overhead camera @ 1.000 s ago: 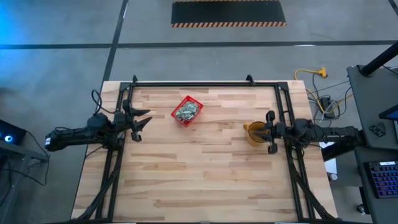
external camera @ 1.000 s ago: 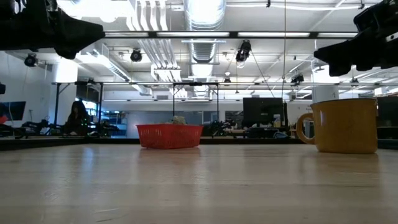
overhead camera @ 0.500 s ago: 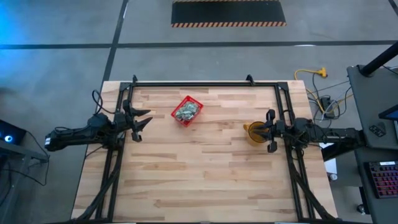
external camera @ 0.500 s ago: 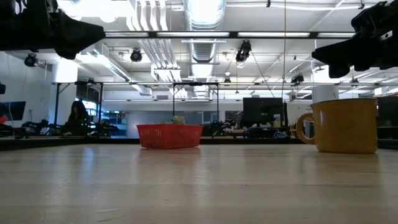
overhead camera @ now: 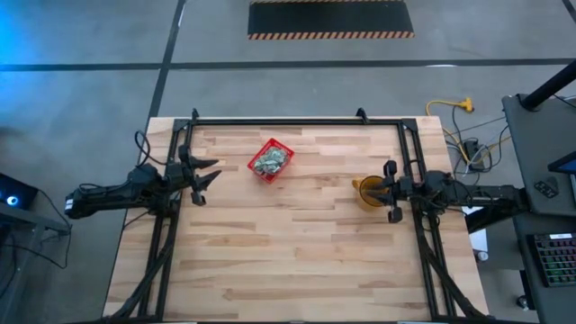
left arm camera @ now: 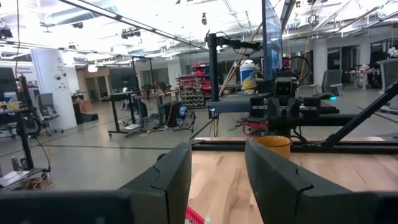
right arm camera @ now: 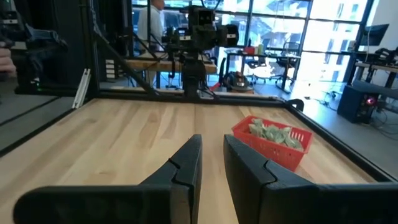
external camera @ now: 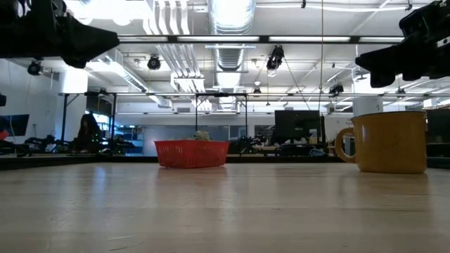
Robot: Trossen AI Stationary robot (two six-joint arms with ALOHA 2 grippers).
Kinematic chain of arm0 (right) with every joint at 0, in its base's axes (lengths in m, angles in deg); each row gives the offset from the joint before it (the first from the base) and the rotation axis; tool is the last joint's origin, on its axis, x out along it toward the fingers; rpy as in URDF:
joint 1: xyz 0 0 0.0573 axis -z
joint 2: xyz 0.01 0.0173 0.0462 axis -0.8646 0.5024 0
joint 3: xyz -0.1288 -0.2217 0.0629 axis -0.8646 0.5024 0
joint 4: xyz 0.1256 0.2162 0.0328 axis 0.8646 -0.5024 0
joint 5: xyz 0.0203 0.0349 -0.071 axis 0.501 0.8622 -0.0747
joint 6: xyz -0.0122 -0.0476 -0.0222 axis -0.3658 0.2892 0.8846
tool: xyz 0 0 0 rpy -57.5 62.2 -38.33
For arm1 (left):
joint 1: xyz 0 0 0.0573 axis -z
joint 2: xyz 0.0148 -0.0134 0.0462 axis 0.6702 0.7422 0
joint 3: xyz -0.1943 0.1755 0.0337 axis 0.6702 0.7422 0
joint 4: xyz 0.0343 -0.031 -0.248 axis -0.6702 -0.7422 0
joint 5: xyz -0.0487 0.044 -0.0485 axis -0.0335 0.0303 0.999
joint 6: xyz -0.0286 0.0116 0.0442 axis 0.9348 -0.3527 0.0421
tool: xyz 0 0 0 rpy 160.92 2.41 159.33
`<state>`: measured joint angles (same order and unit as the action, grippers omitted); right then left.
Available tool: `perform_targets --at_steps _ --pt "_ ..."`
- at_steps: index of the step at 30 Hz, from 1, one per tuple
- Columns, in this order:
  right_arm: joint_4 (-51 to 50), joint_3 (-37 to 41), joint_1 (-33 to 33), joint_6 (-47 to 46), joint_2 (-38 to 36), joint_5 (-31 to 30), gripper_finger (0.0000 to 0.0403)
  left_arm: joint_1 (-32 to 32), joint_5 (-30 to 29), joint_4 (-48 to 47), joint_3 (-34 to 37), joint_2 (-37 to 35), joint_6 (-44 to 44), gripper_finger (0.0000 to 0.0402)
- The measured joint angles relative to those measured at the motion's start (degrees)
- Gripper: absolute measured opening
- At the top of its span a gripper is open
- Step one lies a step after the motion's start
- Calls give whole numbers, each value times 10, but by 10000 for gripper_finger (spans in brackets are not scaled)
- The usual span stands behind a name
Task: Pick and place Stevia / Truvia into bins
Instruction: Return to Home Position
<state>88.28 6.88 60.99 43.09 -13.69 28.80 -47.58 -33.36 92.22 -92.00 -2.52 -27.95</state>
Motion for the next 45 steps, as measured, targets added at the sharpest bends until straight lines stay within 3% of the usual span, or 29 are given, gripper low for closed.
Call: perform_targets --at_steps 8,19,32,45 --pt "-1 0 0 -5 1 -15 57 0 -8 0 1 -15 16 135" --pt "-1 0 0 -12 0 -15 57 0 -44 34 56 -21 55 135" --pt "-1 0 0 -14 5 -15 57 0 90 -2 57 -26 50 135" --pt "0 0 0 -13 5 -15 57 0 95 -64 58 -32 56 135"
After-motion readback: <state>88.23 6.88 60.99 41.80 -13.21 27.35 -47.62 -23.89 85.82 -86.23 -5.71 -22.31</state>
